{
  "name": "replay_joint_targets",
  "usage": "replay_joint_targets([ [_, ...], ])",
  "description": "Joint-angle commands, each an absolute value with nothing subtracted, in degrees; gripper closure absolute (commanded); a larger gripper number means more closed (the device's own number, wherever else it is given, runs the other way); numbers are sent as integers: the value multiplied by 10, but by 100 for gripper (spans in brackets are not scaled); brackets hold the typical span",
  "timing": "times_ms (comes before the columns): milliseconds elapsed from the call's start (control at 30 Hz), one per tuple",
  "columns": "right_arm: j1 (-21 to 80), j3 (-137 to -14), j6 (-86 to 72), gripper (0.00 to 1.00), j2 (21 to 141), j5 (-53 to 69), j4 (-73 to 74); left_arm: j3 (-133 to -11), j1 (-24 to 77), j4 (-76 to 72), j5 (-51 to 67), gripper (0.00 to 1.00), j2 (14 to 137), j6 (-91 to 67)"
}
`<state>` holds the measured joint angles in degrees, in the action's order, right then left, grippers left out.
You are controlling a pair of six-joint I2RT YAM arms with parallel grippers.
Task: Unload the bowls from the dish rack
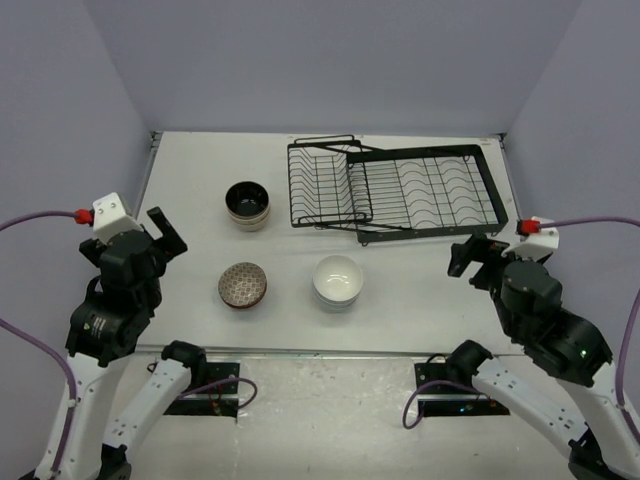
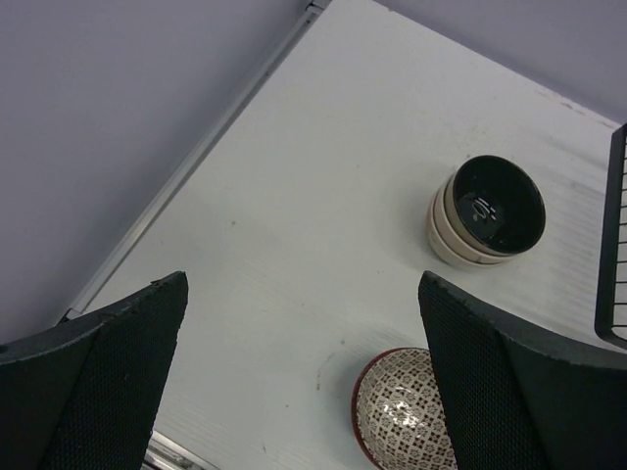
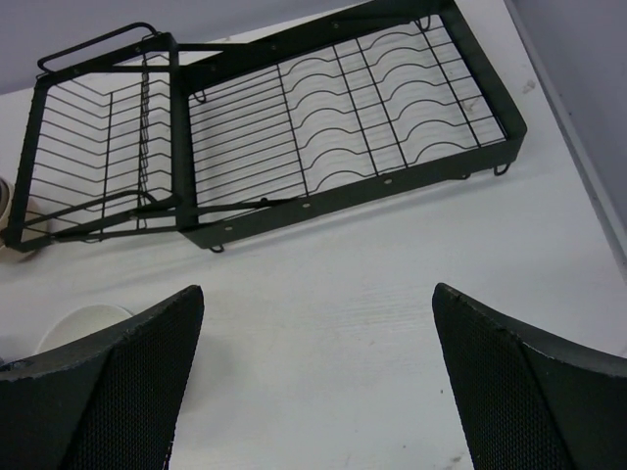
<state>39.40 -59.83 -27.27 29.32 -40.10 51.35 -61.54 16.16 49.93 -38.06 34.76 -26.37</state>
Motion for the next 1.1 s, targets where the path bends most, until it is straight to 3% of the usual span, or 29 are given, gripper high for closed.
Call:
replay_joint_targets([
  [0, 395, -580, -259, 1, 252, -431, 536, -625, 163, 529, -424, 0, 346, -261],
  [233, 394, -554, -245, 1, 210, -421, 516, -599, 164, 501, -366, 0, 317, -229],
  [1067, 394, -510, -240, 1, 265, -487, 446, -566, 165, 468, -327, 0, 300, -226],
])
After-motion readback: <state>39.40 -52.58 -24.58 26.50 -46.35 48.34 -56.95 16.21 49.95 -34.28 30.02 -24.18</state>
